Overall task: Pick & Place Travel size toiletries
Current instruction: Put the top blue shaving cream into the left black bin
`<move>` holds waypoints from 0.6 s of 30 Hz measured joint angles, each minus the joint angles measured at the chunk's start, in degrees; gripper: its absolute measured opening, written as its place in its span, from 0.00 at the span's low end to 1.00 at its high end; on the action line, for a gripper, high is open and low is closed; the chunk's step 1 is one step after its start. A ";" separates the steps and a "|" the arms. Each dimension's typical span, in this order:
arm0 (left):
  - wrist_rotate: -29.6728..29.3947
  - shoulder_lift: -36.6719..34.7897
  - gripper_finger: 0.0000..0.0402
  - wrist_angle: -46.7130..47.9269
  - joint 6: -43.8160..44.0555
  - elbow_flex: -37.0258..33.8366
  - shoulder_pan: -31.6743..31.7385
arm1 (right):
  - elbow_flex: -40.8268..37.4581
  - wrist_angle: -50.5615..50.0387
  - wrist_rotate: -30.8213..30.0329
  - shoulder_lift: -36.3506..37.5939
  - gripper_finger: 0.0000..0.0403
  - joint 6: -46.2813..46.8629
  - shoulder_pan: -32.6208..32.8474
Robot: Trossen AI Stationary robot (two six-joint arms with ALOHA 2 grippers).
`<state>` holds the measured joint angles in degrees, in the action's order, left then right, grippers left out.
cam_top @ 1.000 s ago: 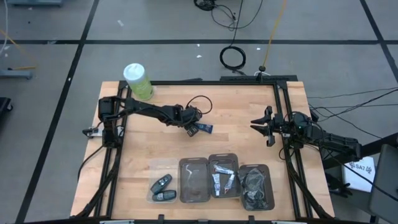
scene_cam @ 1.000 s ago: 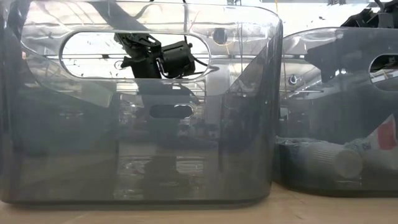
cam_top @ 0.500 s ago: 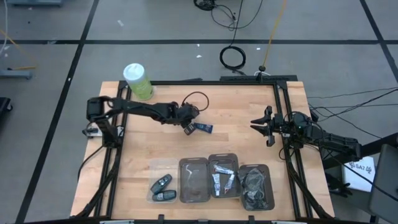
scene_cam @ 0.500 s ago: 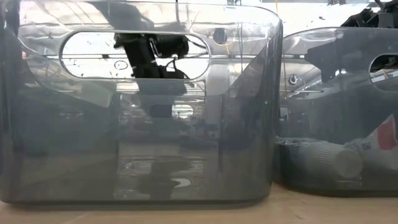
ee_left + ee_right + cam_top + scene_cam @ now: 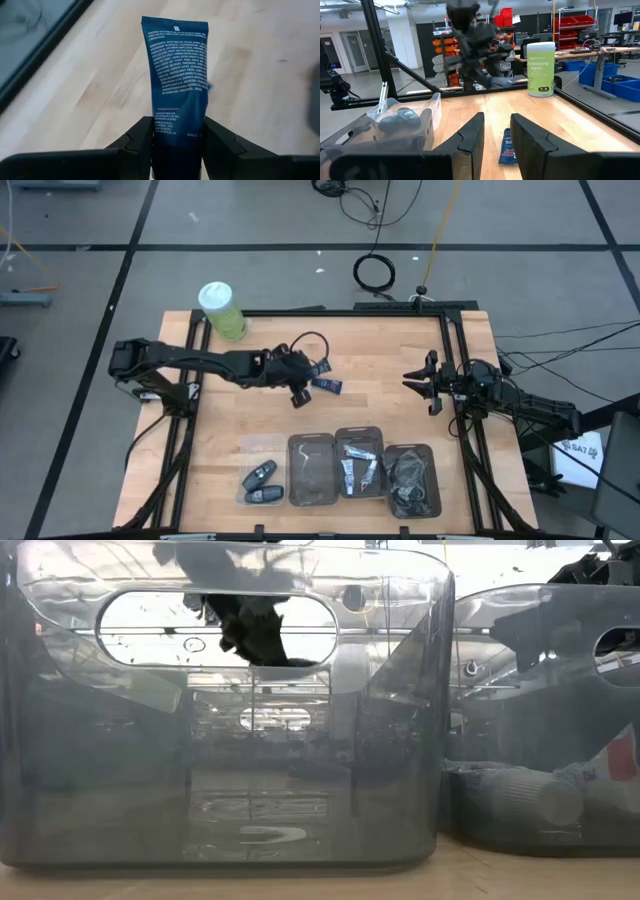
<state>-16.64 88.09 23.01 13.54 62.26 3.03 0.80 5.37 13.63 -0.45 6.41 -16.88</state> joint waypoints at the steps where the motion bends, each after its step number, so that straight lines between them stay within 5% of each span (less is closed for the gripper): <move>1: 0.00 -0.20 0.32 -0.91 -1.25 0.00 -0.76 | 0.00 0.02 -0.01 0.00 0.21 0.00 0.00; 10: 2.38 -0.19 0.28 -7.73 -4.80 -1.28 -3.98 | 0.00 0.00 -0.01 0.00 0.21 -0.01 0.00; 18: 10.42 -5.66 0.28 -25.18 -4.51 -13.27 -4.70 | 0.00 -0.03 0.00 -0.14 0.21 -0.02 0.00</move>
<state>-6.22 82.43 -2.18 9.03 48.99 -1.67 0.80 5.33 13.63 -0.59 6.39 -16.88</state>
